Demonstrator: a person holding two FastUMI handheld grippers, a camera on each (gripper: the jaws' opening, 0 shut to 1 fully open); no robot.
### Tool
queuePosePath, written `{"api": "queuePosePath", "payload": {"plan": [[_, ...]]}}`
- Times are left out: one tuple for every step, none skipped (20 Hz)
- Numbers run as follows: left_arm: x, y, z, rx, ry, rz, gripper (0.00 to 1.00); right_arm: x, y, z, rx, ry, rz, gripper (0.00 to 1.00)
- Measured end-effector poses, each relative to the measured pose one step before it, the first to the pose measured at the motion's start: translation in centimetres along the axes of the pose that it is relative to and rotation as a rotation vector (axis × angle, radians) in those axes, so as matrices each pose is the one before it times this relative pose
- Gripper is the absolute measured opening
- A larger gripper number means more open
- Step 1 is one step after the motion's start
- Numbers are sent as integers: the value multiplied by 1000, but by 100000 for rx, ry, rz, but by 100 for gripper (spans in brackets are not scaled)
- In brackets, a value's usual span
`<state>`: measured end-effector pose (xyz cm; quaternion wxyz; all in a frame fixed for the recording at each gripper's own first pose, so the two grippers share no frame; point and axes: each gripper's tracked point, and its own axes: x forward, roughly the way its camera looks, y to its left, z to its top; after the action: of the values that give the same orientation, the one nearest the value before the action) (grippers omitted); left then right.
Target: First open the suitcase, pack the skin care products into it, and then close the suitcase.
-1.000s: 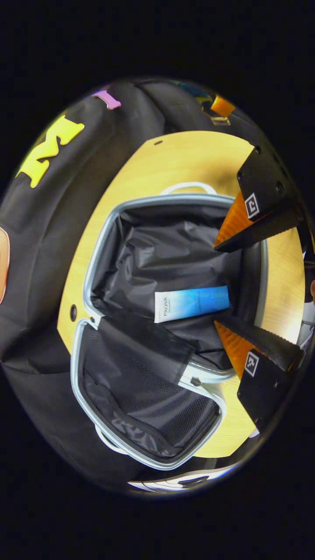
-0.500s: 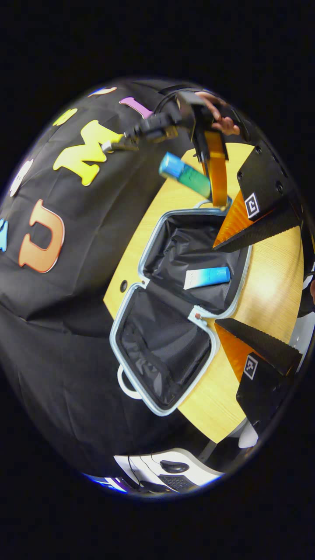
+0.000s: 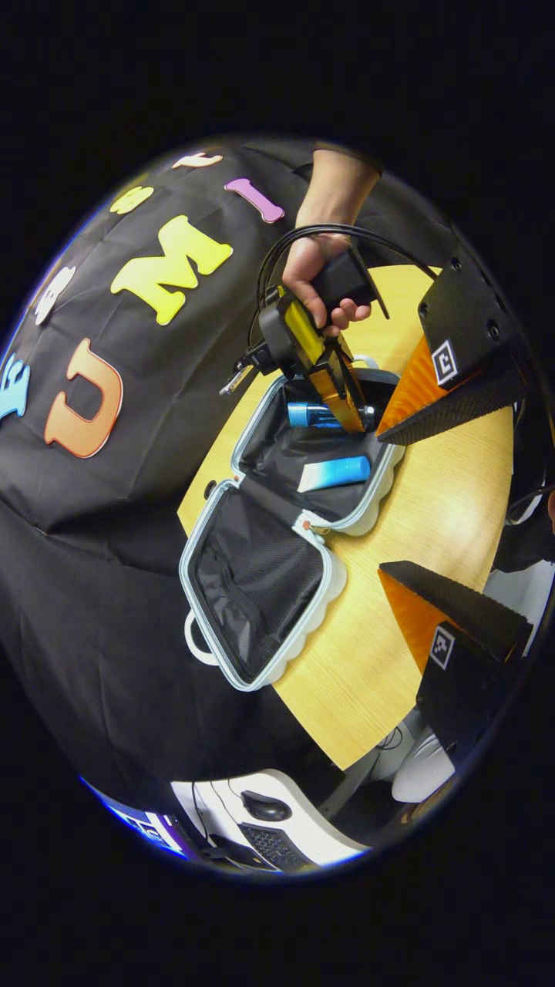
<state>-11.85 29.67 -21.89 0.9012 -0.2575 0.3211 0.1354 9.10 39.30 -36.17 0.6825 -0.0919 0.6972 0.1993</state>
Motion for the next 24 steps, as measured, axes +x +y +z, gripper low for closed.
{"api": "queuePosePath", "payload": {"plan": [[17,292,286,94,-451,-53,97,169,65,124,427,140,-666,33],[73,327,283,71,-362,284,97,234,-309,61,157,-3,-2271,32],[60,127,252,195,-395,5,97,73,112,130,-439,-289,-1195,32],[198,108,291,569,-366,-295,97,91,-107,-17,-518,-124,-1370,33],[185,0,57,-76,-44,-416,97,70,-37,51,142,-692,-339,34],[233,179,-13,-395,126,173,97,-108,-71,-20,149,-447,-511,35],[198,166,-52,-864,63,-182,97,-254,226,-25,-45,-648,556,37],[258,201,-75,-1268,484,-394,98,-464,133,-11,-374,-1104,160,38],[185,546,-117,-2093,828,441,98,-525,221,-156,-553,-1540,975,42],[265,651,88,-1722,-150,1184,98,-924,-169,-339,-1456,-1720,-616,50],[387,374,68,-1421,493,180,98,-710,202,-364,-448,-1489,1380,51],[296,196,-97,-646,1253,-475,99,-777,36,-483,-241,-1387,1268,54],[192,239,-23,259,753,-408,99,-1116,-25,-490,504,-2424,1596,57],[173,287,308,1280,405,-427,99,-1074,-150,-603,527,-2883,1893,60],[207,364,497,1664,-222,-22,99,-1246,-171,-595,737,-3105,1844,60],[107,448,615,1878,-667,-153,99,-1167,-452,-582,8,-3578,970,66],[187,528,737,1819,-620,-94,99,-1234,-844,-528,-1003,-3907,-597,70],[152,749,780,1793,-660,517,99,-1099,-993,-590,-1528,-4073,-1198,71],[309,882,934,1615,-1092,949,99,-1110,-943,-324,-1094,-4135,-1592,76],[450,1412,1169,1939,-504,1333,99,-1529,-1573,-548,-1746,-5838,-2423,81],[612,1762,992,3405,-59,2377,99,-1231,-1363,-637,-2080,-4161,-2165,81],[836,1975,1183,4413,83,2710,98,-926,-799,-537,-1002,-2583,-841,81],[780,1513,811,3704,259,1967,98,-1253,-744,-755,-521,-2669,140,81],[819,1420,790,2926,176,909,98,-954,-493,-500,159,-2163,598,81]]}}
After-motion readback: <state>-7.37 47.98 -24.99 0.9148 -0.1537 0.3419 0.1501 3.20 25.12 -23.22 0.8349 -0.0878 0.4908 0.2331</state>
